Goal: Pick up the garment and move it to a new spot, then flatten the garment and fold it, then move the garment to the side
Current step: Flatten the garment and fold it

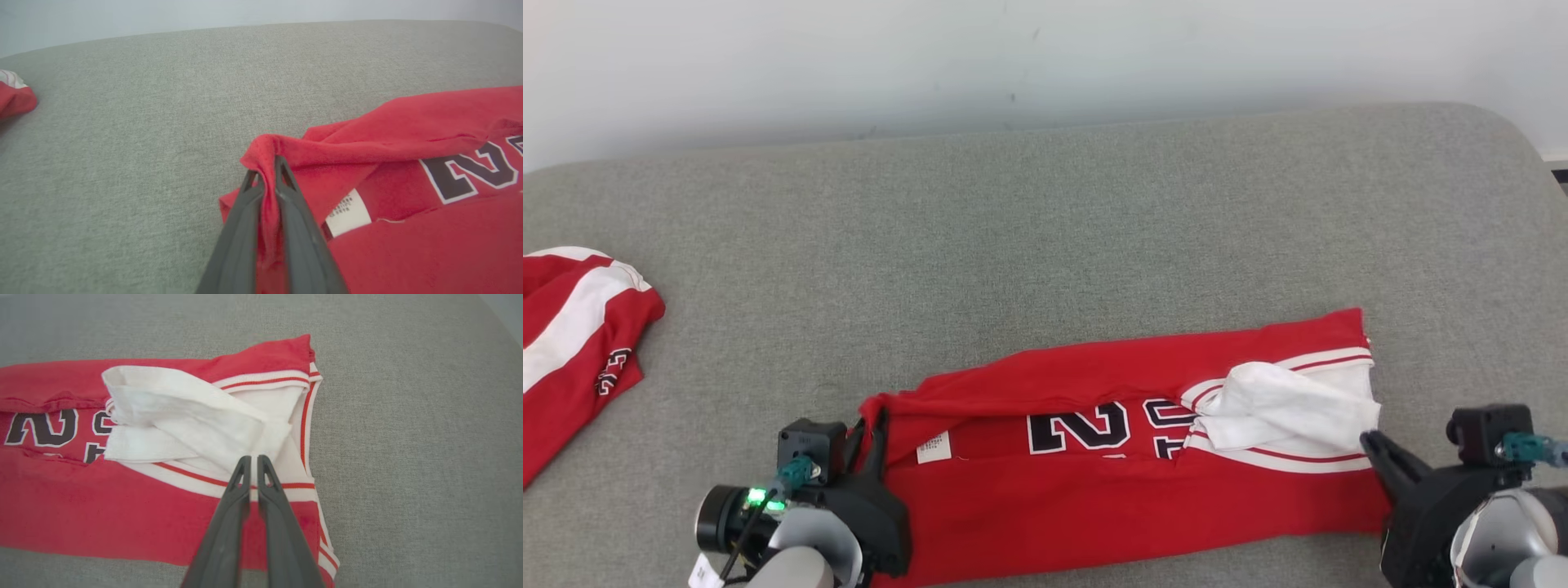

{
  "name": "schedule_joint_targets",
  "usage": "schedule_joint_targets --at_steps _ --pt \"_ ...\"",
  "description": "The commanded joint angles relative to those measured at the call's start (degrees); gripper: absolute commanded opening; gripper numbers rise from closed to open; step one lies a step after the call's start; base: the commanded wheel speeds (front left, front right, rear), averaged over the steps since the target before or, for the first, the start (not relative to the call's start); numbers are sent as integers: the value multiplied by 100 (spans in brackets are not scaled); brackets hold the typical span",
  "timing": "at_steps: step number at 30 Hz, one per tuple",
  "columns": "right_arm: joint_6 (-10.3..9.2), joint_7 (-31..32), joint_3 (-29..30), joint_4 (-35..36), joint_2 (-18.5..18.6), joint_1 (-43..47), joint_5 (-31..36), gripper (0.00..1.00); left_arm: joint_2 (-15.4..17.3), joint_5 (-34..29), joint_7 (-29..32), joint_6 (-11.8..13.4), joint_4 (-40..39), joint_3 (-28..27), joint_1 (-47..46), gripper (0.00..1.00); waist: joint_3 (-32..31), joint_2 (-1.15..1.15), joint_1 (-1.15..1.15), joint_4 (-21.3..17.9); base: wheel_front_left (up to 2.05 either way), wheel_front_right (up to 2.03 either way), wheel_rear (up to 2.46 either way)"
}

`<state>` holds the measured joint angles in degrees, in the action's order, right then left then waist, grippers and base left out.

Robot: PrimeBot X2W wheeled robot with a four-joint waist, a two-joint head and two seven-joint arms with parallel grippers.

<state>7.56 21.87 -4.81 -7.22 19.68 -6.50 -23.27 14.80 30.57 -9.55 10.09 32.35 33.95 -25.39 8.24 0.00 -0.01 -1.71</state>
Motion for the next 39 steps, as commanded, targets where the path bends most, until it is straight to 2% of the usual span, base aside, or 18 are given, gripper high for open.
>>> schedule_joint_targets --at_steps 1,9,13,16,20,21,28,32,39 --pt "-15 72 2 52 5 146 81 99 28 -21 -51 31 10 7 127 100 -49 0 1 5 0 0 0" --pt "-15 293 83 206 -51 591 263 100 39 190 -455 213 -212 -317 659 100 -331 0 1 53 0 0 0" --pt "-15 365 245 323 -72 754 251 100 10 281 -560 205 -648 -722 1050 100 -504 0 1 94 0 0 0" --pt "-15 355 454 416 -130 782 268 100 -31 79 -566 134 -1247 -1220 1413 100 -585 0 1 119 0 0 0" --pt "-15 429 674 406 -229 643 235 100 -209 -245 -562 -78 -1855 -1835 1899 100 -626 0 1 146 0 0 0" --pt "-15 429 674 406 -229 643 235 100 -209 -245 -562 -78 -1855 -1835 1899 100 -626 0 1 146 0 0 0" --pt "-15 471 1062 -190 -417 112 46 100 -720 -963 -562 -694 -2645 -2723 2466 100 -533 0 1 216 0 0 0" --pt "-15 530 1117 -729 -438 -261 40 100 -941 -1281 -563 -989 -2738 -3069 2608 100 -414 0 1 287 0 0 0" --pt "-15 686 979 -1745 -305 -865 213 100 -1152 -1605 -563 -1258 -2672 -3405 2638 100 -202 0 1 496 0 0 0"
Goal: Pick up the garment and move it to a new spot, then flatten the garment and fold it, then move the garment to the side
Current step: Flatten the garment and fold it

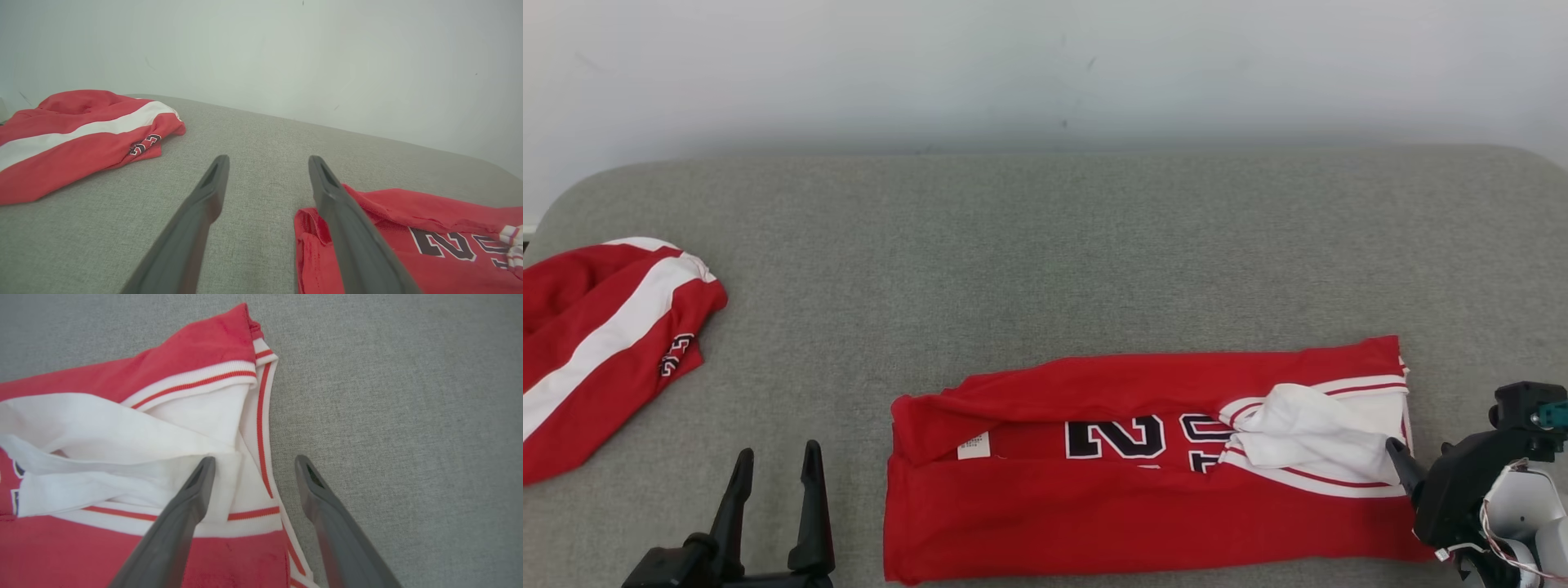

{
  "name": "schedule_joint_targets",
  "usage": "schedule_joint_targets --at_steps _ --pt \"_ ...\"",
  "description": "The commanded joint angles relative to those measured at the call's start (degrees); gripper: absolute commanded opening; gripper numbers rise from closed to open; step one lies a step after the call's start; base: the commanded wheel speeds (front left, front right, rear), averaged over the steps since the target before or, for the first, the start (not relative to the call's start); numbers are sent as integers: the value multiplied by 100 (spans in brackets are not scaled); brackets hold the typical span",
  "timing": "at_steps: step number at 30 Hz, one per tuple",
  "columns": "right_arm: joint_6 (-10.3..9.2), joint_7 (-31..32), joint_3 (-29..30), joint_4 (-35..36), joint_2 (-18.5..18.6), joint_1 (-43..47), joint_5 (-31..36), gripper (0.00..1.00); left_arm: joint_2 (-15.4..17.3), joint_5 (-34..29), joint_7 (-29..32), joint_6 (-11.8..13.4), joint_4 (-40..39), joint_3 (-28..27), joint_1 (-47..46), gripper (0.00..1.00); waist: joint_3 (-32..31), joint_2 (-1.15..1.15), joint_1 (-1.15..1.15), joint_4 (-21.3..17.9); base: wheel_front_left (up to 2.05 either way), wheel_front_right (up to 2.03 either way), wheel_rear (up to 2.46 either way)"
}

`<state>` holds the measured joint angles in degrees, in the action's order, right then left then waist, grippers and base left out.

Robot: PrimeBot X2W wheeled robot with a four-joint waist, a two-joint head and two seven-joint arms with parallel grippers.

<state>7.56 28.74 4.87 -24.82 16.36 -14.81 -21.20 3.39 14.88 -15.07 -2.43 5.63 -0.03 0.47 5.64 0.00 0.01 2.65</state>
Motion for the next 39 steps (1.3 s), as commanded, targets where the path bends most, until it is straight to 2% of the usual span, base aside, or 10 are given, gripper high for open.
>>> schedule_joint_targets --at_steps 1,8,12,13,14,15,26,32,35,39 --pt "-15 -7 -46 -75 60 -74 39 100 -19 -39 -12 -14 18 -27 46 100 77 0 -1 82 0 0 0" --pt "-15 -96 -171 -707 129 -274 64 100 -47 -149 -12 -130 53 -26 -43 100 200 0 -1 233 0 0 0" --pt "-15 -73 -304 -1011 38 -303 -83 100 -51 -88 -12 -126 41 9 -62 100 226 0 -1 277 0 0 0" --pt "-13 -64 -373 -1054 19 -307 -125 97 -51 -78 -12 -120 35 16 -59 100 227 0 -1 281 0 0 0" --pt "-1 -95 -437 -1077 4 -317 -168 58 -51 -74 -12 -109 29 19 -55 100 226 0 -1 283 0 0 0" --pt "0 -136 -483 -1089 4 -333 -197 0 -51 -73 -12 -97 28 21 -47 100 222 0 -1 281 0 0 0" --pt "-20 -662 -55 -1239 448 -572 207 0 -51 17 -11 -17 10 -52 124 100 29 0 -1 53 0 0 0" --pt "-17 -775 569 -1186 709 -543 904 0 -50 77 -9 -27 43 -48 186 100 -149 0 -1 -113 0 0 0" --pt "-17 -704 660 -1041 803 -448 1337 0 -51 63 -9 -28 35 -40 234 100 -239 0 -1 -173 0 0 0" --pt "-16 -561 561 -706 718 -357 1645 0 -50 78 -9 -9 72 -37 279 100 -394 0 -1 -235 0 0 0"
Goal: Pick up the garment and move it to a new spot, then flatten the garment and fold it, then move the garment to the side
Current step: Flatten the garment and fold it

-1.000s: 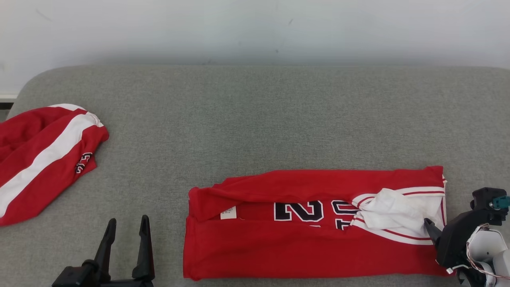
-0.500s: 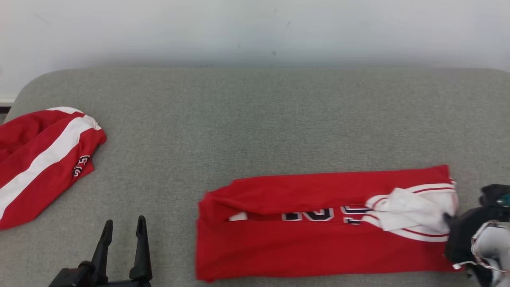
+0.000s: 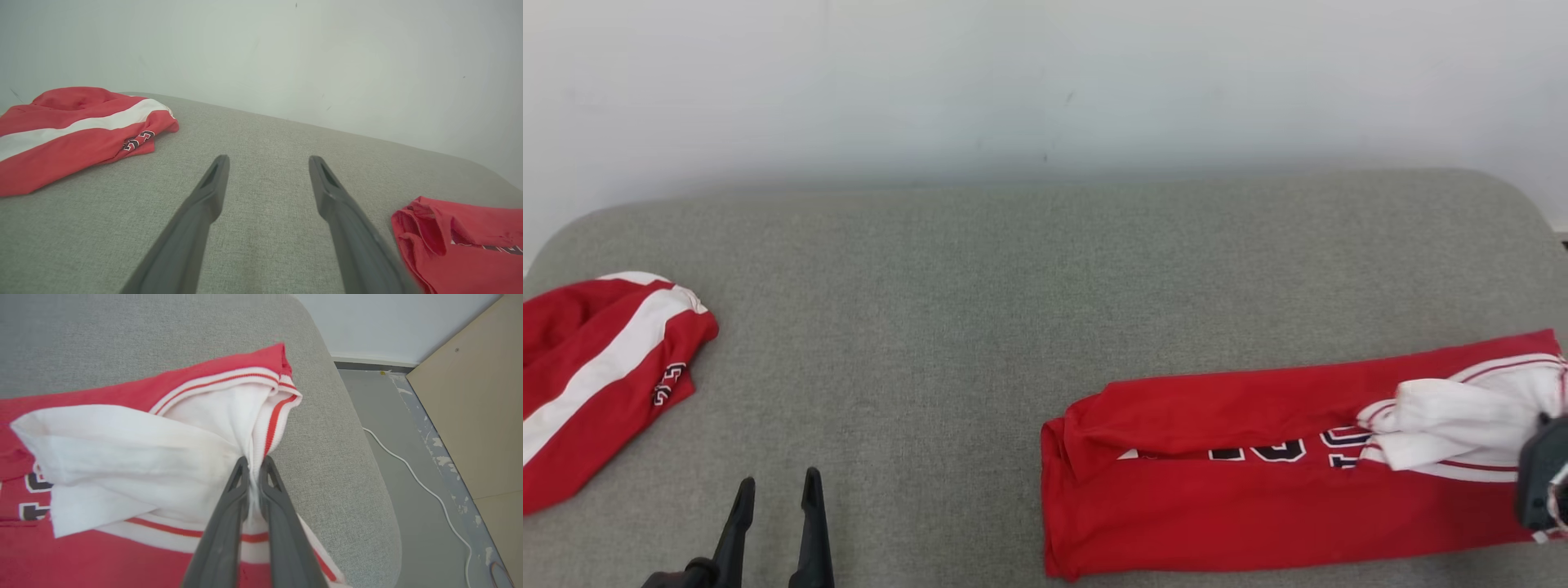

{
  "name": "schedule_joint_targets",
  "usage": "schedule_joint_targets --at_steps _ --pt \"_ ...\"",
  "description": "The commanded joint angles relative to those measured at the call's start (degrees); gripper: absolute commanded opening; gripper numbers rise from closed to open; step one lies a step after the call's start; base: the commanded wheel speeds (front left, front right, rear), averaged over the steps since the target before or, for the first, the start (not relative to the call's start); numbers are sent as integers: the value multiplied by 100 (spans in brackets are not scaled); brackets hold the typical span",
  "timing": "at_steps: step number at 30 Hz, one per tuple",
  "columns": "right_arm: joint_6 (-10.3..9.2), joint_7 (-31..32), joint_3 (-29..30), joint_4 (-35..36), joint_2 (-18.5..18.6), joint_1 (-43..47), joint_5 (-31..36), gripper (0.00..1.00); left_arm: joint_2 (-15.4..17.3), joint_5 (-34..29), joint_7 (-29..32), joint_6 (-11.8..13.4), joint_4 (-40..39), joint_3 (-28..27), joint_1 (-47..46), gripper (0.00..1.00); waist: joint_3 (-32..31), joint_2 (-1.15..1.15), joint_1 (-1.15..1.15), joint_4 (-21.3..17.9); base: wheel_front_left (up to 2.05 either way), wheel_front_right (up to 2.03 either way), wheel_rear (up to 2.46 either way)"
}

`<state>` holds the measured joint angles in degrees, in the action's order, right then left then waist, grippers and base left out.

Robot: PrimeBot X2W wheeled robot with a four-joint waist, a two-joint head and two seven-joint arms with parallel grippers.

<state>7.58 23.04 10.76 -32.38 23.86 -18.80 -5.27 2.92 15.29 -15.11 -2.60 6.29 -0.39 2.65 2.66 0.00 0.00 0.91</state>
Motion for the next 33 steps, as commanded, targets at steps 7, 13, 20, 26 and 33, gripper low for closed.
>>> schedule_joint_targets --at_steps 7,13,20,26,33 --pt "-17 483 -1092 963 -381 147 -198 0 -3 14 -4 15 17 -5 188 100 -293 0 0 -133 0 0 0" --pt "-16 913 -2358 1575 -526 125 -712 0 -3 7 -4 -18 -3 -54 262 100 -329 0 0 -57 0 0 0" --pt "-16 975 -3507 1532 -869 -224 -1163 0 -3 60 -4 10 0 11 225 100 -276 0 0 102 0 0 0" --pt "-17 891 -4158 1032 -1287 -652 -1407 0 -3 77 -5 24 13 102 162 100 -215 0 0 248 0 0 0" --pt "-16 696 -4391 369 -1629 -966 -1480 0 -3 66 -5 17 58 179 134 100 -233 0 0 375 0 0 0"
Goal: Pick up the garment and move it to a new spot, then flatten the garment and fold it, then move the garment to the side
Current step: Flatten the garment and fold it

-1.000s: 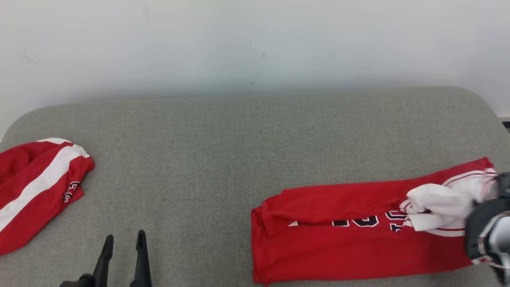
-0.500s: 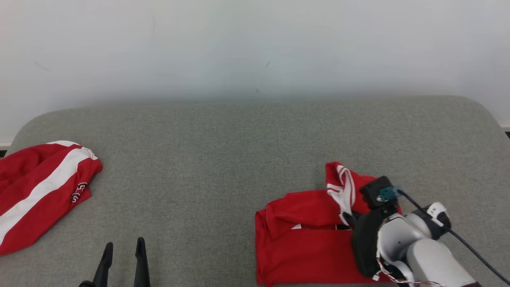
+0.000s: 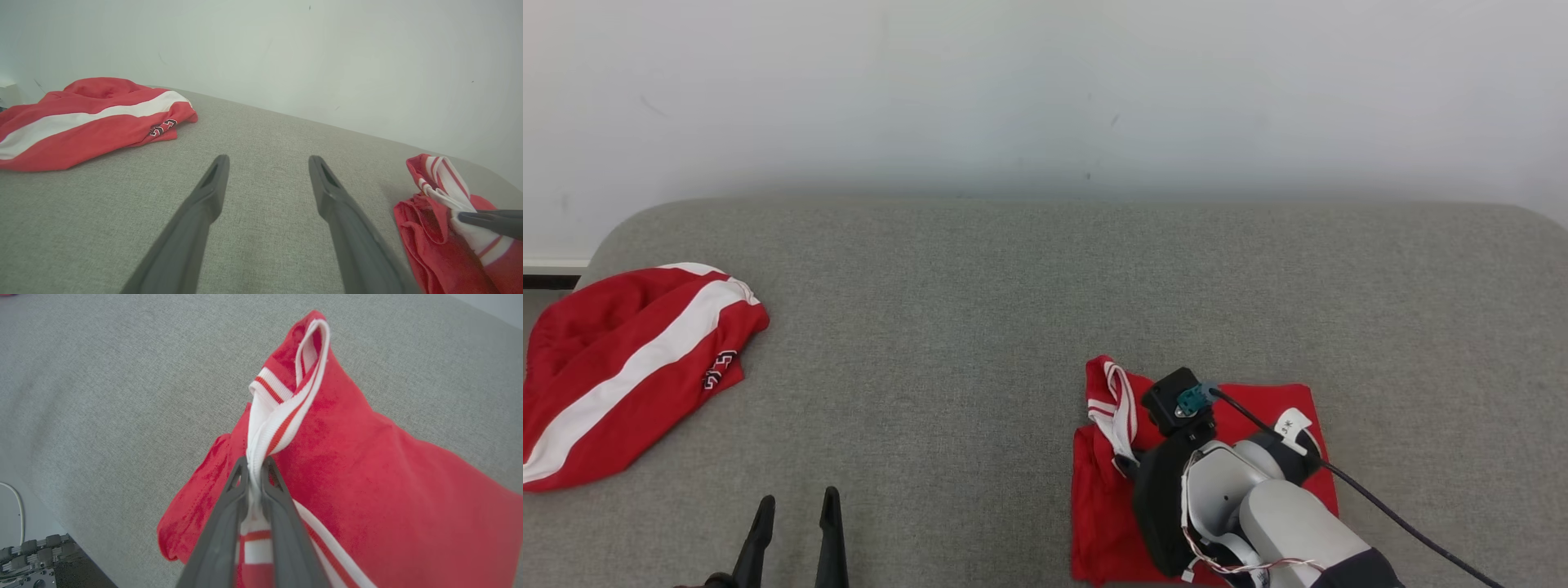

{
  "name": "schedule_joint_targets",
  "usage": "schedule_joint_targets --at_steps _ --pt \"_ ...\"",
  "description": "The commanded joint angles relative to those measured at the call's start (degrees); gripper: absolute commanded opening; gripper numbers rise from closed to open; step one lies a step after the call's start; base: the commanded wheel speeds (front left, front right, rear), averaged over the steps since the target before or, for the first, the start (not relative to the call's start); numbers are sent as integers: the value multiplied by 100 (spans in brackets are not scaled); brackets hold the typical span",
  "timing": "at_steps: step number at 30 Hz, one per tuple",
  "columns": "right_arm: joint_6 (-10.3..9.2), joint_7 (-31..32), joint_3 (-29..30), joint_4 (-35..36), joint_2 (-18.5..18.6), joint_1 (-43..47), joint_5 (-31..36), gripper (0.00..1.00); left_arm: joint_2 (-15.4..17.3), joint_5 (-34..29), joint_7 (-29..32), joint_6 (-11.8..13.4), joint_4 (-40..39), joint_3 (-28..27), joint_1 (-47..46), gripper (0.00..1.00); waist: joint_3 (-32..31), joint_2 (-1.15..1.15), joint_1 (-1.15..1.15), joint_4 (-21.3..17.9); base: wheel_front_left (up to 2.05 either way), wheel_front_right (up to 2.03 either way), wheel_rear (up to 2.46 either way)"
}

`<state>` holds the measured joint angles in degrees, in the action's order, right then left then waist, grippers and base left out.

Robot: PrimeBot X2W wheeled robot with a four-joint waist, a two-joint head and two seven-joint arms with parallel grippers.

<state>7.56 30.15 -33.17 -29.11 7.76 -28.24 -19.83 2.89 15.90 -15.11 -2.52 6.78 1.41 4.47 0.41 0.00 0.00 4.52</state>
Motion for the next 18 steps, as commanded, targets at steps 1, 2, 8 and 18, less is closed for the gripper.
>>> schedule_joint_targets --at_steps 1,2,8,18 --pt "-15 -54 -25 -54 -61 -48 -54 31 -1 1 -5 12 13 3 -42 100 -14 0 0 25 0 0 0" --pt "-15 -91 -68 -131 -99 -86 -90 100 -1 -1 -5 15 16 9 -37 100 -20 0 0 35 0 0 0" --pt "-15 -719 -37 -421 -289 -283 -255 100 -1 -5 -5 30 34 -6 37 100 -82 0 0 37 0 0 0" --pt "-15 -2364 683 -549 -285 -278 -182 100 -1 20 -5 11 52 -92 146 100 -253 0 0 -126 0 0 0"
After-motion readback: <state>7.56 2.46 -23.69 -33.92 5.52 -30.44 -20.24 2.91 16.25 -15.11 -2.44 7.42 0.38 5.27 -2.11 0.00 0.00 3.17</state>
